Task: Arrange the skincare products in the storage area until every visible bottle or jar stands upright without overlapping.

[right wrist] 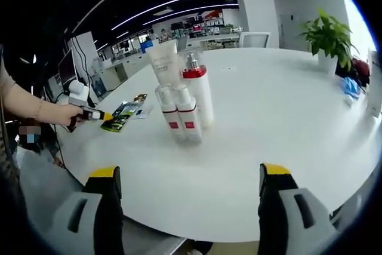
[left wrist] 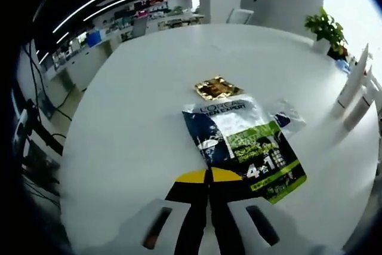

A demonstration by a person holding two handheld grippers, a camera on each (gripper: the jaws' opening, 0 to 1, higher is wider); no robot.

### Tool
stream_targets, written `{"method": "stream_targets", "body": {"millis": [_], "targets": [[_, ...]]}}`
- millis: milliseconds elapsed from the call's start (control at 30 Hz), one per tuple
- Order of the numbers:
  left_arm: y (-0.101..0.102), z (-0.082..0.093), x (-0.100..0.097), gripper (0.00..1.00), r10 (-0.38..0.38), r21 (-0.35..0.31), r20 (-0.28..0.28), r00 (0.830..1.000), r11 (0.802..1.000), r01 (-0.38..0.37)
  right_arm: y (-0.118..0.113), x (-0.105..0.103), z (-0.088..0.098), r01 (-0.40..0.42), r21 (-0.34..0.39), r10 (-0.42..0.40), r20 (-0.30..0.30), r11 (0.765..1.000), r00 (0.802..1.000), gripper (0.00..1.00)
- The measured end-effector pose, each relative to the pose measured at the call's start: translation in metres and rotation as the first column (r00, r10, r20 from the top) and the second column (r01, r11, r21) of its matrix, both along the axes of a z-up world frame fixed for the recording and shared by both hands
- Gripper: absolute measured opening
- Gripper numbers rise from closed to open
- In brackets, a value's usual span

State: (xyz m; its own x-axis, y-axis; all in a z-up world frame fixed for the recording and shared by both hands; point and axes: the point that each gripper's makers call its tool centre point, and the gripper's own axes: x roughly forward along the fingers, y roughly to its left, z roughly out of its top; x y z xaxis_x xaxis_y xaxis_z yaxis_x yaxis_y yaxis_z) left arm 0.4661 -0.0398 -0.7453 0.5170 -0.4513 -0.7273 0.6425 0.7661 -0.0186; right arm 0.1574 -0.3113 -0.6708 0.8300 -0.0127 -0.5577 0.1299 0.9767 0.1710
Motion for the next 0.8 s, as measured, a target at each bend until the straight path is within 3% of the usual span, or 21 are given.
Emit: {"method": "stream_targets", "body": {"millis": [133, 300, 400, 433, 600, 733, 800], "targets": [[0.002, -0.003, -0.004, 0.00, 0.040, -0.043, -0.065, 0.997, 0.998, -0.043, 0.001, 0.001, 0.002, -0.006, -0.003, 0.006, 0.006, 1.000, 1.000, 0.96], [-0.001, 0.007, -0.011, 0.00, 0.082, -0.156, -0.123, 0.989, 0.983, -0.100, 0.003, 0.002, 0.009, -0.014, -0.007, 0.014, 0.021, 1.000, 1.000, 0.96], [-0.009, 0.026, -0.017, 0.00, 0.126, -0.303, -0.212, 0.969, 0.934, -0.187, 0.008, 0.003, 0.013, -0.030, -0.002, 0.030, 0.038, 1.000, 0.999, 0.96], [-0.011, 0.038, -0.018, 0.00, 0.128, -0.353, -0.211, 0.969, 0.915, -0.197, 0.010, 0.003, 0.014, -0.035, 0.000, 0.035, 0.042, 0.999, 0.999, 0.96], [-0.008, 0.064, -0.031, 0.00, 0.105, -0.399, -0.187, 0.977, 0.900, -0.173, 0.025, 0.006, 0.019, -0.073, 0.014, 0.072, 0.066, 0.997, 0.995, 0.95], [-0.011, 0.087, -0.043, 0.00, 0.124, -0.492, -0.224, 0.967, 0.842, -0.222, 0.035, 0.011, 0.027, -0.103, 0.022, 0.101, 0.096, 0.994, 0.990, 0.95], [-0.010, 0.093, -0.050, 0.00, 0.119, -0.501, -0.222, 0.968, 0.838, -0.218, 0.041, 0.014, 0.032, -0.126, 0.023, 0.123, 0.114, 0.992, 0.986, 0.95]]}}
